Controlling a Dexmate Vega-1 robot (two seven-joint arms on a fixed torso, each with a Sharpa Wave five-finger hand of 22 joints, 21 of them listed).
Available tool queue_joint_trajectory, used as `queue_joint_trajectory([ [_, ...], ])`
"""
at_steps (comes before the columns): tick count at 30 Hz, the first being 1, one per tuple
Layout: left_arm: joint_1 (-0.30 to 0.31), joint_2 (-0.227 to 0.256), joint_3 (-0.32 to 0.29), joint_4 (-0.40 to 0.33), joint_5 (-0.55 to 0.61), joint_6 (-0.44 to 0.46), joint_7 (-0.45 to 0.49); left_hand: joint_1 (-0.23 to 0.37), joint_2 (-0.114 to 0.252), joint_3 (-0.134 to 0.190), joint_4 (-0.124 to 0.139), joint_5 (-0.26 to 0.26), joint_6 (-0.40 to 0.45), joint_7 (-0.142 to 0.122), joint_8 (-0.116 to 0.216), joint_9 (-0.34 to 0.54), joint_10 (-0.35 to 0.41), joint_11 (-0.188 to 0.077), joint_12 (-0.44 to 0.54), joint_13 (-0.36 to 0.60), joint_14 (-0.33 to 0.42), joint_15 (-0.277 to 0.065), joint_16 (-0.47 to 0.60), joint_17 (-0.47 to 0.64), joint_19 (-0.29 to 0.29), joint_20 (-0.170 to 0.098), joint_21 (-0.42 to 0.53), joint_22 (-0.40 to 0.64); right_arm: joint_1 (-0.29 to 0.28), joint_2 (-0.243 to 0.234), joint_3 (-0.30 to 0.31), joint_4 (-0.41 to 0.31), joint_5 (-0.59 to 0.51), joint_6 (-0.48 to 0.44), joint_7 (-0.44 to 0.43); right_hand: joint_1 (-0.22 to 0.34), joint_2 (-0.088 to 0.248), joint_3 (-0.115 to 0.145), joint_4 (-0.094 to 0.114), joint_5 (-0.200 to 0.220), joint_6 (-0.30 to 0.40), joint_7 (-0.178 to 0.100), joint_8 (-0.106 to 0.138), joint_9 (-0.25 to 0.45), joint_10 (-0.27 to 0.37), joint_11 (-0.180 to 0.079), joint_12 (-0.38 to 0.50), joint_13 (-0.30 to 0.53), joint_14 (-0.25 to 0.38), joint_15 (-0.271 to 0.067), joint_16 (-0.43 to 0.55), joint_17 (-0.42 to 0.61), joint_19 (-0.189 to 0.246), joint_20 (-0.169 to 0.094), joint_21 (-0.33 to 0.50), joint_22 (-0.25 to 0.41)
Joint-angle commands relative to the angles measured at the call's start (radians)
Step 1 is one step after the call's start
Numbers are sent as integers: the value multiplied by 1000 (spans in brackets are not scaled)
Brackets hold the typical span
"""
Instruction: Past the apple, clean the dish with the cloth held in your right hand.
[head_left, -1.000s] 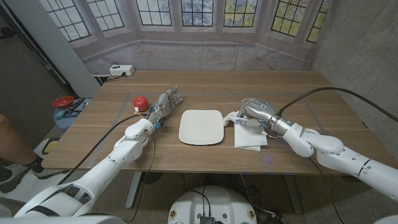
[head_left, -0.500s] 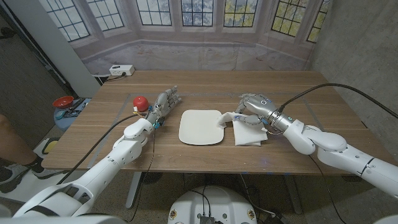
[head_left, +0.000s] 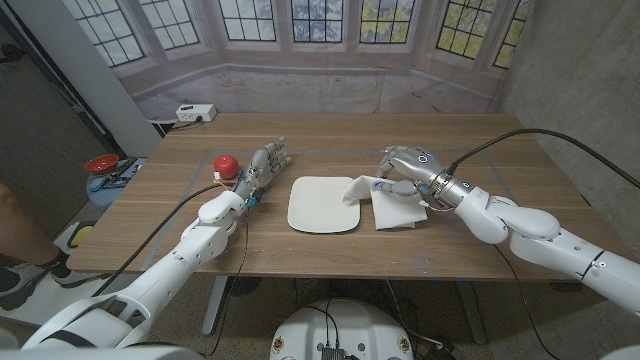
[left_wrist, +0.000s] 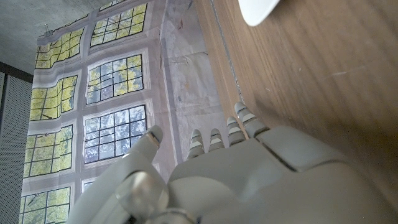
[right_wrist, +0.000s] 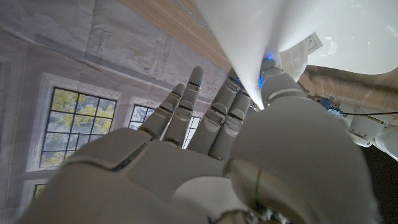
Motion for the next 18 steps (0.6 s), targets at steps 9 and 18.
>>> queue_joint_trajectory([
  [9,-18,-10,0,43,-4,-24,-36,0,3,5,-7,3,9,-3,7,4,0,-3,4,5,4,5,1,3,6,3,-1,4,-3,19,37,-46,43,18,65,-2,8,-6,4,8,52,-42,-2,4,11,-2,-5,3,6,-160,-5,1,2,-31,-1,0],
  [18,-9,3,-6,27,5,-37,-28,1,2,6,-9,3,12,-2,6,4,0,-3,4,5,4,5,0,3,6,2,-1,4,12,47,37,-50,73,39,92,-3,8,-9,5,8,53,-42,-5,4,10,-3,-7,3,3,-159,-9,1,0,-29,-1,0],
])
